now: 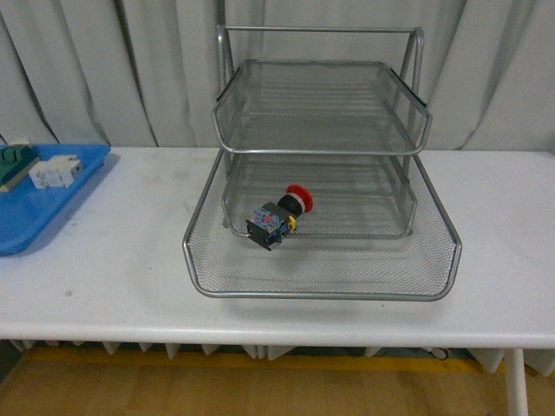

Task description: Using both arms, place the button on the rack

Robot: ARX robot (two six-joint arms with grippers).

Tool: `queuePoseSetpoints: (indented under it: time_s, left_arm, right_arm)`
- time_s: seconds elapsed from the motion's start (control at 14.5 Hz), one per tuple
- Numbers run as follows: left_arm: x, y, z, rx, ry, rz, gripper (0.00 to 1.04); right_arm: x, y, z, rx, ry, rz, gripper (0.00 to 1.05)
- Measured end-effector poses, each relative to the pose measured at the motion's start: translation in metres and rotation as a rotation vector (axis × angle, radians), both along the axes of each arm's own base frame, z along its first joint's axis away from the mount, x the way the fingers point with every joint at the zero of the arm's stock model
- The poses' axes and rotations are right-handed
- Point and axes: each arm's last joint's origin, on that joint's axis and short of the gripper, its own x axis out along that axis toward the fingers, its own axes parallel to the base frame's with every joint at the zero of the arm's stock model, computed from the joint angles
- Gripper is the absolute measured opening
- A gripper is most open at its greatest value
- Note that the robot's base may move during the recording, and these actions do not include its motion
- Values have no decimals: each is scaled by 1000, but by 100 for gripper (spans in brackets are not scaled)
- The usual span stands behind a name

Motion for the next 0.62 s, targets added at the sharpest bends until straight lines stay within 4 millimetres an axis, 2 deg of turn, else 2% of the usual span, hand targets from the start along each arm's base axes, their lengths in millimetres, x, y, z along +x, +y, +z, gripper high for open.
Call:
queuePoseSetpoints:
  time_s: [0.14, 0.28, 0.41, 0.62]
  left_arm:
    - [0, 0, 0, 0, 0, -1, 98]
    - [0, 0, 0, 0, 0, -1, 98]
    - [0, 0, 0, 0, 0, 0, 98]
    - [0, 0, 0, 0, 0, 0, 98]
  right_arm:
    - [2, -1, -3, -25, 187, 126, 98]
    - [16, 5, 3, -9, 293, 268, 98]
    - [38, 10, 12, 12, 364, 280, 98]
    - [72, 21, 10, 85, 531, 288, 98]
